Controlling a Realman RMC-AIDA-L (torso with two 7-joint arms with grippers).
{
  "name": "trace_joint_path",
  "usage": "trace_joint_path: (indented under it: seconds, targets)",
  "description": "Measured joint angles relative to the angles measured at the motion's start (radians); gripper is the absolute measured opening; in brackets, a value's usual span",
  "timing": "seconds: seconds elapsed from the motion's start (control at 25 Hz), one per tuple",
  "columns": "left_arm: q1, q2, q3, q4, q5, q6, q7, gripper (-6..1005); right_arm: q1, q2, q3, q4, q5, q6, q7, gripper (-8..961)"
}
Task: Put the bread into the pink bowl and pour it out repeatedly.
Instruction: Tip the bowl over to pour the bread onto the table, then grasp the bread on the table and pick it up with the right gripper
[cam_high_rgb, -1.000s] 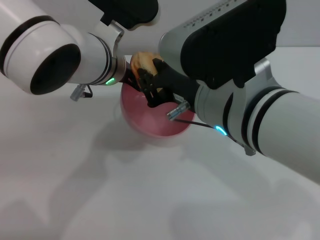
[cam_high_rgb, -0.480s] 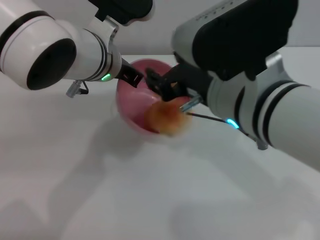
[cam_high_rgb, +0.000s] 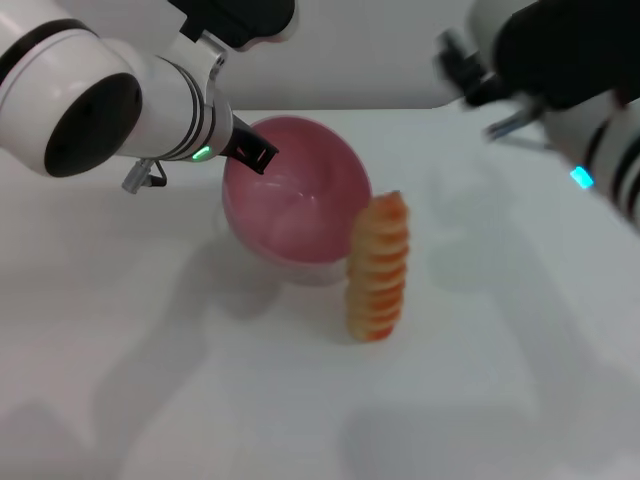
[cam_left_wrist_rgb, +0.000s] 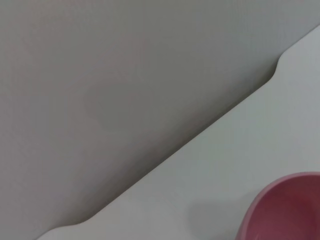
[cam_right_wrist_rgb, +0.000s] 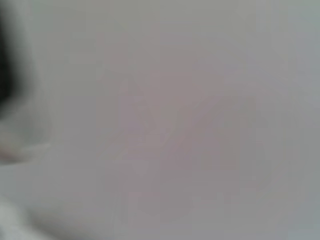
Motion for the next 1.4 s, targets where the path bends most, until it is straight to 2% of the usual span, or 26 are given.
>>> trace_joint_path:
  seconds: [0.04, 0.08, 0.52, 0.8, 1.12, 1.4]
  targets:
    - [0.001, 0.000, 0.000, 0.000, 0.000, -0.001, 0.000, 49, -0.014, 0.000, 0.016, 0.002, -0.091, -0.002, 0.022, 615]
    - [0.002, 0.000, 0.000, 0.000, 0.000, -0.002, 0.000, 49, -0.017, 0.000, 0.023, 0.005, -0.115, -0.002, 0.030, 616]
    - [0.012, -0.004, 0.027, 0.000, -0.001, -0.012, -0.002, 52, -0.033, 0.003, 0.012, 0.001, -0.123, 0.030, 0.050, 620]
    - [0.014, -0.002, 0.027, 0.000, 0.000, -0.010, -0.003, 54, -0.038, -0.001, 0.051, -0.037, 0.129, 0.111, 0.014, 622]
    - [0.014, -0.002, 0.005, -0.002, 0.025, -0.013, 0.001, 57, -0.036, -0.001, 0.054, 0.097, 0.370, 0.069, 0.032, 624]
    - [0.012, -0.001, 0.005, -0.008, 0.025, -0.009, 0.004, 59, -0.019, -0.002, 0.067, 0.197, 0.431, 0.030, 0.069, 615]
